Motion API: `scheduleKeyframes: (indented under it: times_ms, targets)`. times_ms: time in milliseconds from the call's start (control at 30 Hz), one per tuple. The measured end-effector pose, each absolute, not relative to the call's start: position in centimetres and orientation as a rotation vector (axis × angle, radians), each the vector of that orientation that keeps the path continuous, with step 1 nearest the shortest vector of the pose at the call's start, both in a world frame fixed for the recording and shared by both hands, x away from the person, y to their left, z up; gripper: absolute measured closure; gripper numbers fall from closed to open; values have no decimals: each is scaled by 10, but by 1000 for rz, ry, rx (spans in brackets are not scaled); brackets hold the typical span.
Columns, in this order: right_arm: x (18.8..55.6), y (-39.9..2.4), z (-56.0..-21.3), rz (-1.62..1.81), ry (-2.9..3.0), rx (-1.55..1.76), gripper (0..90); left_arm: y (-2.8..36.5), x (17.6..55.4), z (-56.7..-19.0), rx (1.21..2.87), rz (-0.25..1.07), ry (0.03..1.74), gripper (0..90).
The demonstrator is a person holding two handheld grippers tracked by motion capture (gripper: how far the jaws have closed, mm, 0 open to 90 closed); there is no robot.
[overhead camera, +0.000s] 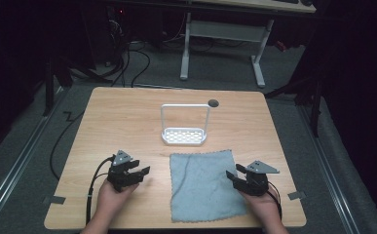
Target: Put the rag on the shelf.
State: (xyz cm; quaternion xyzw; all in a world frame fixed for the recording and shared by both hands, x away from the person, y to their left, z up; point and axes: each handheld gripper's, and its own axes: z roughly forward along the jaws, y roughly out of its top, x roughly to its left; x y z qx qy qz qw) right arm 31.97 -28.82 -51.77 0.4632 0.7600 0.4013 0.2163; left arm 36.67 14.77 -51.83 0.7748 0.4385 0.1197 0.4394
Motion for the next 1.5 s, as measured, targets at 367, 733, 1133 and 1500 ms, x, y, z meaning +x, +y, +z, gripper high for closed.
scheduleKeyframes:
  times_ms: [367, 733, 1133, 1500]
  targets:
    - [320, -289, -518, 1118, 2087, 1316, 473, 143, 366, -518, 1938, 304, 1066, 457]
    - [320, -291, -518, 1127, 2094, 1315, 478, 127, 362, -521, 1969, 245, 1008, 563]
    - [318, -284, -514, 1124, 2134, 1242, 773, 45, 336, -519, 2091, 116, 765, 900]
    - [318, -282, -515, 1131, 2140, 1243, 777, 49, 337, -529, 2185, 162, 762, 900]
